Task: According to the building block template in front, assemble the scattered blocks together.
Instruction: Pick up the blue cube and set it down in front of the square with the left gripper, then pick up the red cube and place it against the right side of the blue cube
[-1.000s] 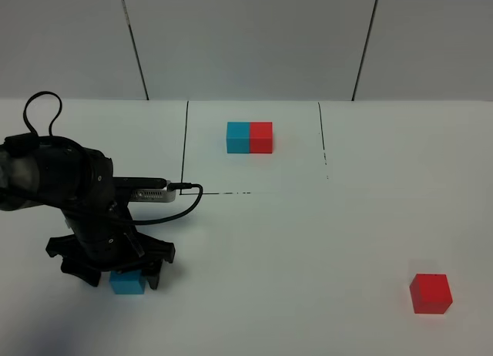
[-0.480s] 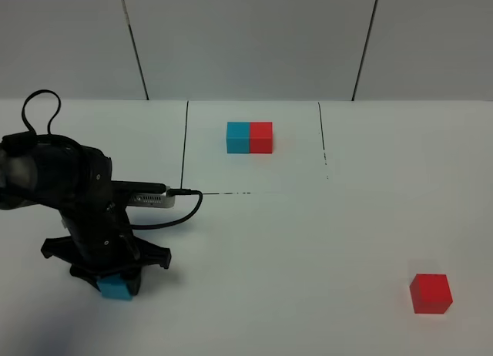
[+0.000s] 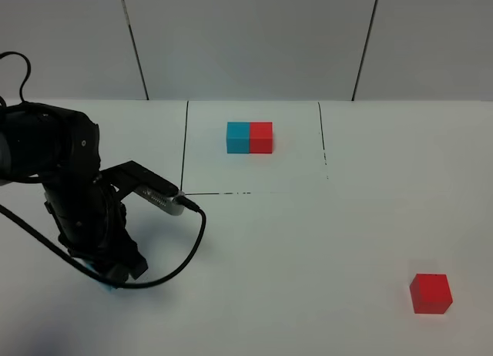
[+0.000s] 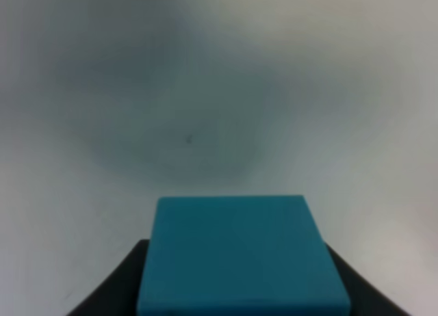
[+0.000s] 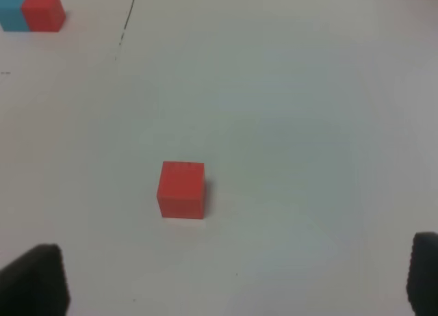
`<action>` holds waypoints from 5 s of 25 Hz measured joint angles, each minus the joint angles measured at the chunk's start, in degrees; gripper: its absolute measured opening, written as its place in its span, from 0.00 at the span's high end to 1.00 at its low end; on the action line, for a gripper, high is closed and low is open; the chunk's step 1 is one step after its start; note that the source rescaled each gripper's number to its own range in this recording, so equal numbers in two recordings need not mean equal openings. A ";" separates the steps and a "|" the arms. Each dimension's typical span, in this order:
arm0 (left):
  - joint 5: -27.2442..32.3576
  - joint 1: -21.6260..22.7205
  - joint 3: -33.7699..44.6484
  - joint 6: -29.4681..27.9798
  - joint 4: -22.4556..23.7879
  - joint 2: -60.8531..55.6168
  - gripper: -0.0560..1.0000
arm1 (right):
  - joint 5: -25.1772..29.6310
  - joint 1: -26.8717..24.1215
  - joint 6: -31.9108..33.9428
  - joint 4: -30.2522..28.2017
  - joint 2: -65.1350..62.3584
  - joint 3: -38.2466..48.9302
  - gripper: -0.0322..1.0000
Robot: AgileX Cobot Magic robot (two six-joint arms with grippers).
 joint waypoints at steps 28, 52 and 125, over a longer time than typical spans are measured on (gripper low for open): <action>2.10 -11.62 -16.00 27.34 8.35 9.65 0.94 | 0.00 0.00 0.00 0.00 0.00 0.00 0.00; 5.28 -18.55 -38.80 28.61 8.07 26.72 0.94 | 0.00 0.00 0.00 0.00 0.00 0.00 0.00; 13.37 16.12 -23.77 -1.01 -4.01 -4.97 0.14 | 0.00 0.00 0.00 0.00 0.00 0.00 0.00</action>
